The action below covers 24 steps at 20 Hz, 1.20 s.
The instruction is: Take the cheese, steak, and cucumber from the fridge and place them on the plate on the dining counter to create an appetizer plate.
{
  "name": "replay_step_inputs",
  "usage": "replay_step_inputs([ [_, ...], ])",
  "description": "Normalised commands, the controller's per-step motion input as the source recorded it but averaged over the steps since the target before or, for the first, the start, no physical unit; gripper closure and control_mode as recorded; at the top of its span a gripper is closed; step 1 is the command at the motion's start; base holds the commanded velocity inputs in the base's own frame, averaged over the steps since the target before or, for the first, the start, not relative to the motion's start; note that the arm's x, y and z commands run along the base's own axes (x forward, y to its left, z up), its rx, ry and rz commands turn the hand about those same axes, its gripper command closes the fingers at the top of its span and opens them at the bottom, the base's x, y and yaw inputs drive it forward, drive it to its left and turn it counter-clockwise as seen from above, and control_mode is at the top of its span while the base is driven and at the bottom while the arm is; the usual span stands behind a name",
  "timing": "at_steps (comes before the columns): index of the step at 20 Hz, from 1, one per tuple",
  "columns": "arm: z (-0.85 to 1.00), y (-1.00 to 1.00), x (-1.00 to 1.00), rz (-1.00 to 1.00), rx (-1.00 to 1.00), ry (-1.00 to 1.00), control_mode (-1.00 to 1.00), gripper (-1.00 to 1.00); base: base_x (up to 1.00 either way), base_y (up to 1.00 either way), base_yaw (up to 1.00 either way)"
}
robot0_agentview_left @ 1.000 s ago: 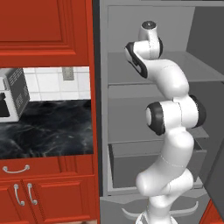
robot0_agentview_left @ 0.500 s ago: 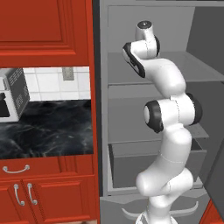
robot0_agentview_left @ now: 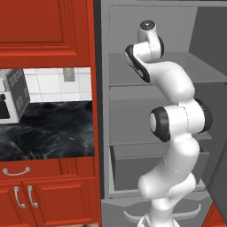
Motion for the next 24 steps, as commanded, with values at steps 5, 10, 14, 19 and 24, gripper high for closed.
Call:
replay_step_inputs([
  [5,0.22,0.02,-1.00,0.01,0.00,-0.11,-1.00,1.00,0.00,0.00,0.00],
  [10,0.24,0.03,-1.00,0.00,0.02,-0.01,-1.00,1.00,0.00,0.00,0.00],
  [14,0.24,0.08,-1.00,0.00,0.04,0.00,-1.00,1.00,0.00,0.00,0.00],
  [19,0.03,0.21,-1.00,0.00,0.09,0.10,-1.00,1.00,0.00,0.00,0.00],
  [24,0.00,0.22,-1.00,0.00,0.07,0.15,-1.00,1.00,0.00,0.00,0.00],
])
